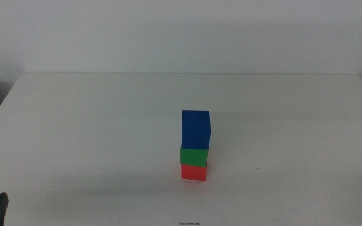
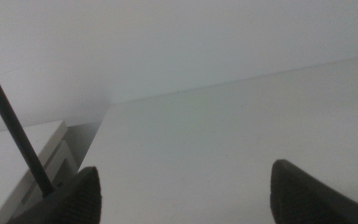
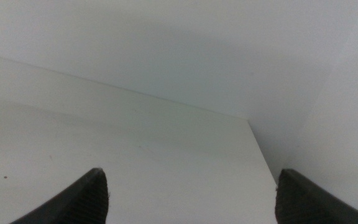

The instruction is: Stack red cubes first, then green, then blue cubes in a specific spot.

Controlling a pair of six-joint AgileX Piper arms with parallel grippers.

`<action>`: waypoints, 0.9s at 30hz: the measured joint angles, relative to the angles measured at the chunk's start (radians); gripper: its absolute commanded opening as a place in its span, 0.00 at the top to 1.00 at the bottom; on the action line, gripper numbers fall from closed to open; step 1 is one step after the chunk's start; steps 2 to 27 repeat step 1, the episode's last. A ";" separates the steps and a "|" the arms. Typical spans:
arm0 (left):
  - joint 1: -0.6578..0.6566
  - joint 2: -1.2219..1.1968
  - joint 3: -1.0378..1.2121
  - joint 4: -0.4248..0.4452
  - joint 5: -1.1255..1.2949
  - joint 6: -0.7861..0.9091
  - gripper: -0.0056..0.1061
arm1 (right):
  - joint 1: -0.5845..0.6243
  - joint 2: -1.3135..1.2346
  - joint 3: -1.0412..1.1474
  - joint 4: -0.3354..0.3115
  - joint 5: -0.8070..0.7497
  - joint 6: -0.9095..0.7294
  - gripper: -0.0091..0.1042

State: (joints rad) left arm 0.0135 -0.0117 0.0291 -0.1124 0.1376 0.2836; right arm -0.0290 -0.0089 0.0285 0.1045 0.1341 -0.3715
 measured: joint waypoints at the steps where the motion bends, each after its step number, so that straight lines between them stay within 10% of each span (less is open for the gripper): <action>1: 0.000 -0.001 0.000 0.000 0.001 0.000 0.13 | 0.000 0.000 0.000 0.000 0.004 0.000 0.09; 27: 0.000 -0.001 0.000 0.000 0.001 0.000 0.13 | 0.000 0.000 0.000 0.000 0.004 0.000 0.09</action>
